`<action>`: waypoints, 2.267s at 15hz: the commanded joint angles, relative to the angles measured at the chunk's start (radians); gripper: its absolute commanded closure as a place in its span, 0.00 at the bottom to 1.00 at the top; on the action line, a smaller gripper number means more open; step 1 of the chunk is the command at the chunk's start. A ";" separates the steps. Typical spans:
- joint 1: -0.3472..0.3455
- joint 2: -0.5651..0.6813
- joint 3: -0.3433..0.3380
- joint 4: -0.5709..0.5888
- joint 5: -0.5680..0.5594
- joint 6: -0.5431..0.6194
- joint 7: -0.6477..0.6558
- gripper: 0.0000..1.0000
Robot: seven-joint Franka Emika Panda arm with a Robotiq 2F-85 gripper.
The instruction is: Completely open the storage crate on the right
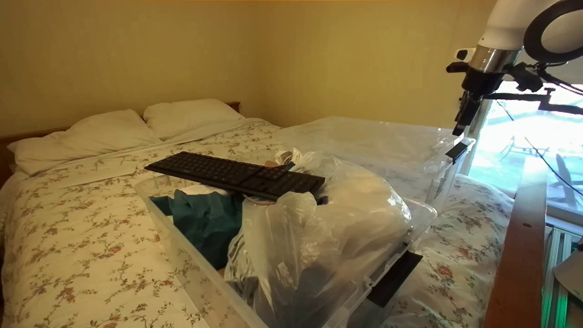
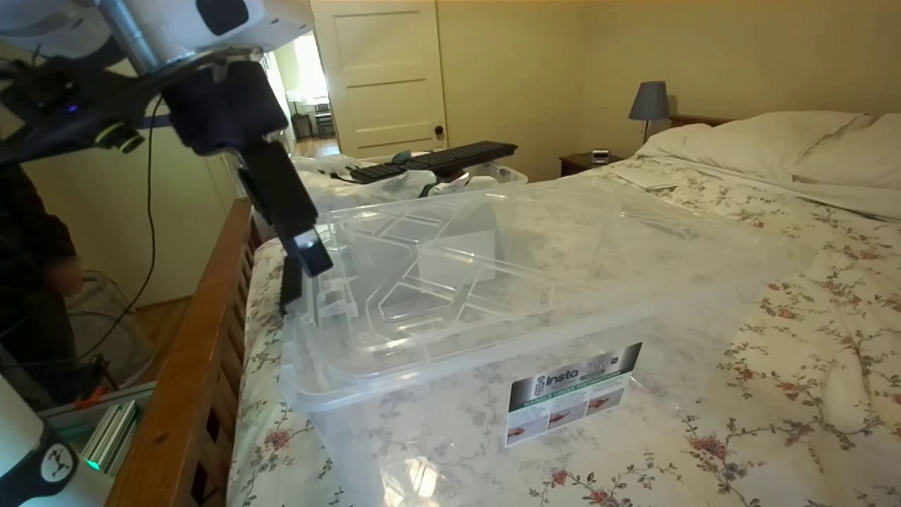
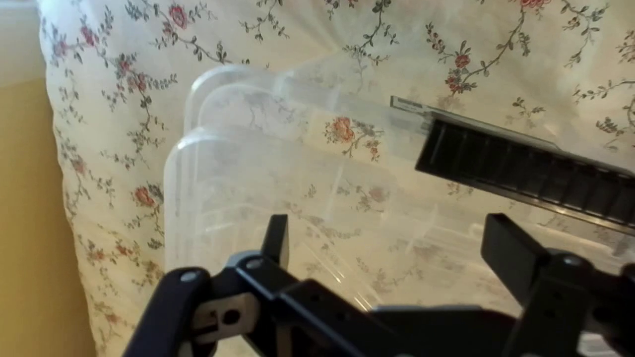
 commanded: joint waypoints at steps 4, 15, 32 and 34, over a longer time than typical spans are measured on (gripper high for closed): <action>0.192 -0.197 -0.038 -0.020 0.028 -0.055 -0.212 0.00; 0.381 -0.150 0.103 0.017 0.005 -0.009 -0.246 0.00; 0.405 0.130 0.202 0.014 -0.068 0.203 -0.256 0.00; 0.378 0.178 0.209 0.014 -0.087 0.231 -0.238 0.00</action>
